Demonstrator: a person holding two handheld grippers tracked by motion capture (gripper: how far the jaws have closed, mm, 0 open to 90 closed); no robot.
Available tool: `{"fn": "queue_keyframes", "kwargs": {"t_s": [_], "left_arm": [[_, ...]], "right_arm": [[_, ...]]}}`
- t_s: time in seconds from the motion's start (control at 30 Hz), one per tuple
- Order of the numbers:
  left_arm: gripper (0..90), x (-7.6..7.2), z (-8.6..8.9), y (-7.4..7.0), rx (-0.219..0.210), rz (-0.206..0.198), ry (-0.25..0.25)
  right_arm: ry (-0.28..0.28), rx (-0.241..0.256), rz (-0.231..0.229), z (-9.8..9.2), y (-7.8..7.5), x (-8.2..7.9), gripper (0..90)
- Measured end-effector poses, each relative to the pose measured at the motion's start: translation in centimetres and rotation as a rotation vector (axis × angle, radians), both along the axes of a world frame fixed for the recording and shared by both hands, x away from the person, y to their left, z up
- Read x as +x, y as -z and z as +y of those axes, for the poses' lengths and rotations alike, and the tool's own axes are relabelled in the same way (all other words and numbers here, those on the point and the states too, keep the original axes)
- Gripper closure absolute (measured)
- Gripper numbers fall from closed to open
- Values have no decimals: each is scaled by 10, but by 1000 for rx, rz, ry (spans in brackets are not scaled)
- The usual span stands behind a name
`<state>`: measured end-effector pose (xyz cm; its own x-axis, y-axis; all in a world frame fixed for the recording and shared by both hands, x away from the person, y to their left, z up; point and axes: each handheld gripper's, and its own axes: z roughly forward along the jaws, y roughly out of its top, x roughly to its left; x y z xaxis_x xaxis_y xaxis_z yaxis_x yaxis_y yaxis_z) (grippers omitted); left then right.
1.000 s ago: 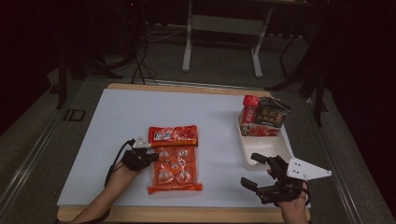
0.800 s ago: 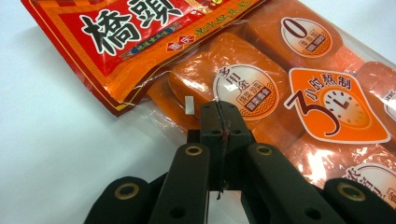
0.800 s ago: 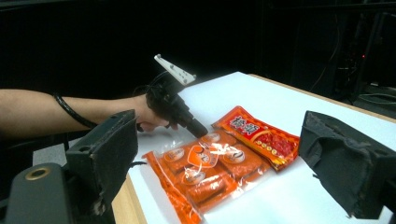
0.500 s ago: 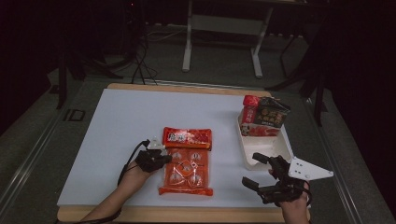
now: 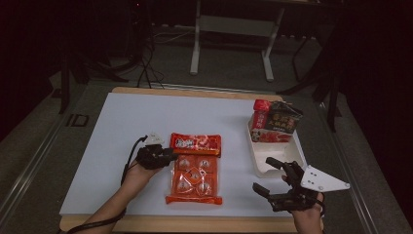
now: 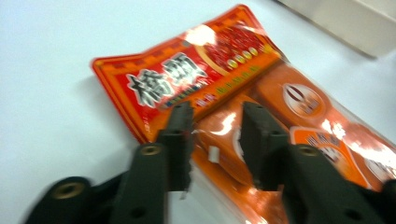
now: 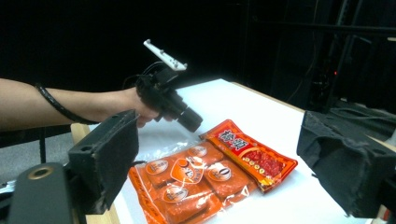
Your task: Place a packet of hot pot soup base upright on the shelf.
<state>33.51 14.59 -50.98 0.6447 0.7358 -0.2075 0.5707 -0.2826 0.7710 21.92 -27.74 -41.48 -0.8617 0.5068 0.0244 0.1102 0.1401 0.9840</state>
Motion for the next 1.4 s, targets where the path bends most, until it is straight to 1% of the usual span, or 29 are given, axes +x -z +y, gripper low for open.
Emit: {"fn": "queue_keyframes", "kwargs": {"t_s": [0.07, 0.1, 0.13, 0.23, 0.27, 0.33, 0.43, 0.5, 0.57, 0.6, 0.67, 0.73, 0.8, 0.83, 0.9, 0.93, 0.97, 1.0, 1.03, 1.07, 1.1, 1.13, 1.17, 1.2, 1.23, 1.27, 1.3, 1.33, 1.4], "left_arm": [[583, 6, 2, 0, -5, 2, -10], [560, 9, 3, 0, 3, -1, -14], [530, 11, 4, 1, 7, -7, -19], [491, 19, 6, 2, 15, -13, -42], [490, 22, 6, 3, 11, -13, -47], [483, 28, 8, 6, 9, -9, -68], [476, 40, 10, 12, -1, 5, -85], [441, 48, 11, 17, 4, 17, -94], [438, 55, 12, 22, 9, 33, -98], [419, 58, 12, 24, 20, 33, -114], [417, 64, 13, 28, -11, 57, -103], [436, 67, 13, 31, -32, 78, -78], [450, 68, 10, 33, -22, 95, -59], [463, 69, 9, 35, -19, 112, -51], [477, 69, 7, 35, -9, 115, -41], [519, 69, 7, 35, -15, 123, -24], [527, 69, 6, 35, -10, 123, -25], [560, 69, 5, 35, -14, 131, -2], [608, 68, 3, 35, -7, 134, 15], [613, 67, 1, 34, 11, 125, 11], [643, 67, 0, 34, -3, 143, 23], [682, 67, -2, 33, 11, 143, 21], [689, 66, -5, 33, 30, 137, 11], [708, 66, -8, 31, 40, 146, 6], [769, 66, -10, 31, 54, 139, 10], [784, 65, -13, 30, 85, 134, 5], [825, 64, -15, 28, 94, 131, -3], [876, 63, -17, 25, 104, 119, -5], [893, 60, -20, 21, 144, 79, 4]], "right_arm": [[12, -10, 14, 2, -1, -1, 109], [4, -11, 11, 3, 0, -2, 108], [13, -28, 7, 5, 0, -3, 108], [14, -55, 5, 8, 2, -3, 109], [22, -59, -1, 9, 3, -3, 110], [13, -65, 5, 10, 3, -2, 111], [8, -70, 7, 11, 4, -2, 118], [3, -71, 9, 12, 5, -2, 118], [0, -74, 12, 13, 6, -2, 119], [-1, -76, 14, 13, 6, -1, 119], [-4, -77, 17, 13, 7, -1, 119], [-5, -78, 20, 13, 8, -1, 119], [-7, -79, 22, 13, 8, 0, 127], [-4, -81, 23, 13, 9, 0, 127], [-3, -80, 25, 13, 9, 0, 128], [-3, -81, 24, 13, 9, 0, 128], [-4, -84, 22, 13, 8, -1, 128], [-4, -83, 21, 13, 8, -1, 128], [-4, -82, 21, 13, 8, -1, 130], [-5, -82, 22, 13, 8, -1, 132], [-4, -82, 22, 13, 8, -1, 132], [-5, -79, 26, 13, 8, 0, 132], [-4, -80, 29, 13, 8, 0, 132], [-1, -82, 27, 13, 8, 0, 133], [0, -80, 31, 13, 8, 1, 134], [0, -77, 34, 13, 8, 1, 134], [4, -76, 38, 12, 9, 1, 134], [7, -78, 40, 12, 9, 1, 136], [17, -82, 42, 12, 9, 2, 137]]}}
